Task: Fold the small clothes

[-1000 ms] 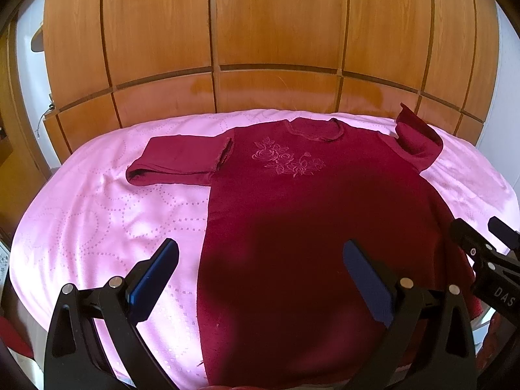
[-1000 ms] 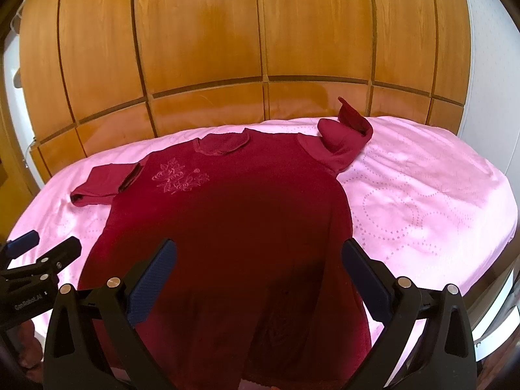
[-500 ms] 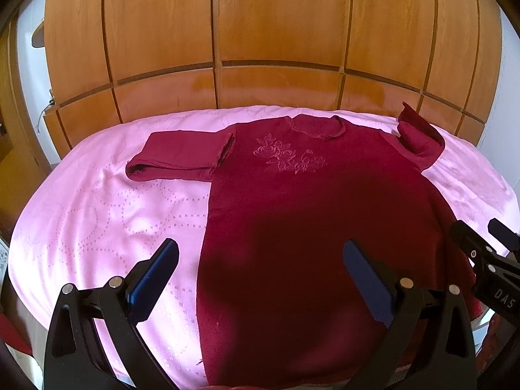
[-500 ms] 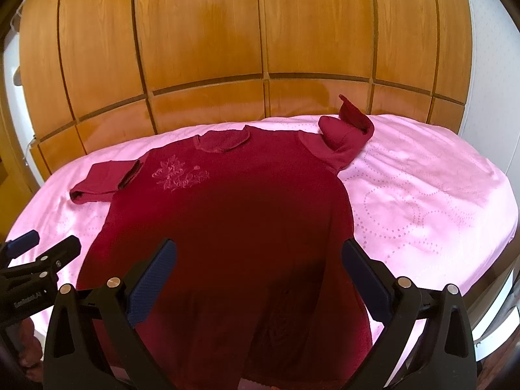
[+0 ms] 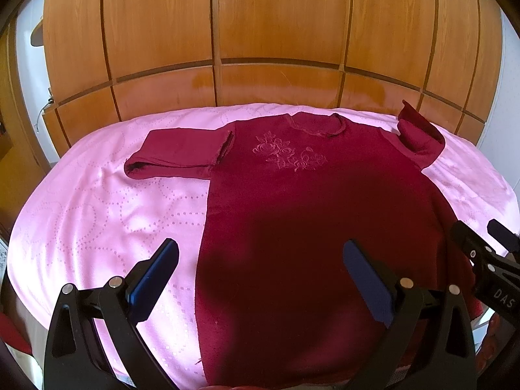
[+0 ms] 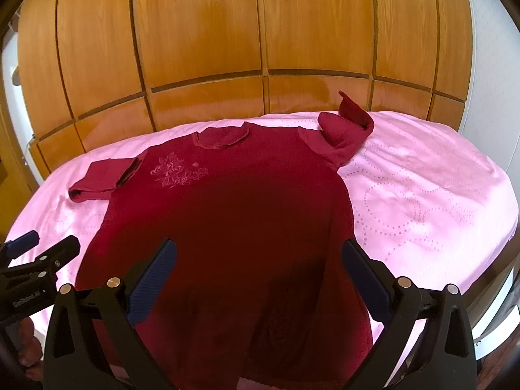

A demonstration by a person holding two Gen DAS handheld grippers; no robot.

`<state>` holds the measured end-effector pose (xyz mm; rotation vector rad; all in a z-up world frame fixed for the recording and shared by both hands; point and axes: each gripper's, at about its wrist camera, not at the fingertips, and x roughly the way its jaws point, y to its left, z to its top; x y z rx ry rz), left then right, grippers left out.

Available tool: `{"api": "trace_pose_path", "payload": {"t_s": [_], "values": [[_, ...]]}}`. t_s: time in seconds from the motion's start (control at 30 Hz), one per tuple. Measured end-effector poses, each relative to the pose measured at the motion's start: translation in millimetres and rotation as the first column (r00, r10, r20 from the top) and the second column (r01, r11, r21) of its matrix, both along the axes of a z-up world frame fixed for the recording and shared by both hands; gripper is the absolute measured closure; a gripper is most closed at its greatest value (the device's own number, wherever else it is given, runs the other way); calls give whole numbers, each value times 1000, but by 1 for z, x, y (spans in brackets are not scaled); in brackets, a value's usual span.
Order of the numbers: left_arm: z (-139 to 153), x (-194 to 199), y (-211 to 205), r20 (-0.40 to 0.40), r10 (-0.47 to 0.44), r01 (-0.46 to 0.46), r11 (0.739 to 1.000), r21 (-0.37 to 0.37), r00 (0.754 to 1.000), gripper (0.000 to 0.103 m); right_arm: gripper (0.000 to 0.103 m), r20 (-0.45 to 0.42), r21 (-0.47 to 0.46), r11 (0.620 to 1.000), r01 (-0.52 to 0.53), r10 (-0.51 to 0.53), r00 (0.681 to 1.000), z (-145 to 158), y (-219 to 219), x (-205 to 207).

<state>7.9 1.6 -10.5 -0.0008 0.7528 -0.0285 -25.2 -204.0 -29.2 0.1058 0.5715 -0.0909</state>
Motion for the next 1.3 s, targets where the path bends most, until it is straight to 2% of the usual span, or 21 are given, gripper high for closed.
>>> {"api": "trace_pose_path", "payload": {"t_s": [0.9,0.97,1.03,1.1,1.17,1.2,1.3], "values": [[-7,7,0,-34,-10,11,1000,8,999,2,3,-18,12,1000,-17,18,1000,-8,1,6],[-10,13,3,-61,-48,47,999,-24,997,2,3,-18,21,999,-35,35,999,-10,0,8],[-17,20,11,-96,-113,103,989,-108,989,2,3,-6,34,998,-56,56,998,-12,0,8],[-23,24,25,-96,-119,99,977,-191,988,2,3,20,49,995,-89,88,996,-13,0,9],[-28,28,39,-82,-76,55,973,-226,994,2,3,34,56,985,-162,161,986,-19,2,16],[-33,32,49,-82,-37,17,973,-231,996,2,3,27,52,985,-164,163,986,-23,4,19],[-45,48,75,-114,68,-91,975,-204,991,2,3,-57,63,983,-171,175,983,-33,8,34]]}}
